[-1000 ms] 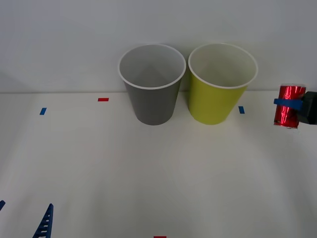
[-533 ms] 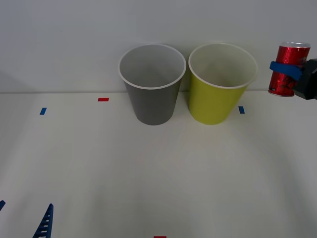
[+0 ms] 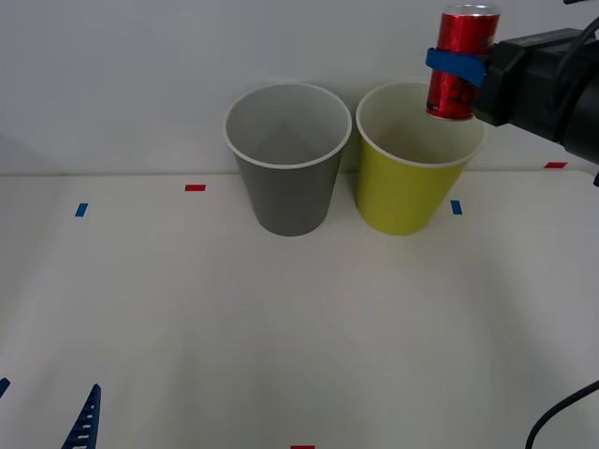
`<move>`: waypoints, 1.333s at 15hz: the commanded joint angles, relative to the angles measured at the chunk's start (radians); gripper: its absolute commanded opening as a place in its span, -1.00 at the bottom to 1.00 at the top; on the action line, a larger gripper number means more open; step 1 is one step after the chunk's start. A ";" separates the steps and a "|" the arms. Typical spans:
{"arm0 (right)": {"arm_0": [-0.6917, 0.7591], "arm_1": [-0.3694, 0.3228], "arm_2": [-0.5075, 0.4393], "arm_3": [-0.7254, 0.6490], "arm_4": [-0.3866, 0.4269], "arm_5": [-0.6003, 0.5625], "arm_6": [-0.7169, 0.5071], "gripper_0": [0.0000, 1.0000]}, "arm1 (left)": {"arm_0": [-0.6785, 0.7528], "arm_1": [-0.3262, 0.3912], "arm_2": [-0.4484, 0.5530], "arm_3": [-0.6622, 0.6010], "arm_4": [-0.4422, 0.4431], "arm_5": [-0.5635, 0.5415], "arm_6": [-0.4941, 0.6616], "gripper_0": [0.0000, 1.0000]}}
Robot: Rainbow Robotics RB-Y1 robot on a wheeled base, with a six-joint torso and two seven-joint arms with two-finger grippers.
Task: Put cans in the gray bin and PET bottles in the light green bin.
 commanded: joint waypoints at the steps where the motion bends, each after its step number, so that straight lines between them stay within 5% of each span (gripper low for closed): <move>1: -0.121 0.031 0.106 0.099 0.031 -0.022 0.006 -1.00 | 0.000 0.000 0.000 0.000 0.000 0.000 0.000 1.00; 8: -0.219 -0.057 0.330 0.323 0.143 -0.358 -0.006 -1.00 | 0.000 0.000 0.000 0.000 0.000 0.000 0.000 1.00; 18: -0.353 -0.156 0.632 0.633 0.117 -0.806 -0.078 -1.00 | 0.000 0.000 0.000 0.000 0.000 0.000 0.000 1.00; 20: -0.376 -0.159 0.647 0.659 0.112 -0.823 -0.088 -1.00 | 0.000 0.000 0.000 0.000 0.000 0.000 0.000 1.00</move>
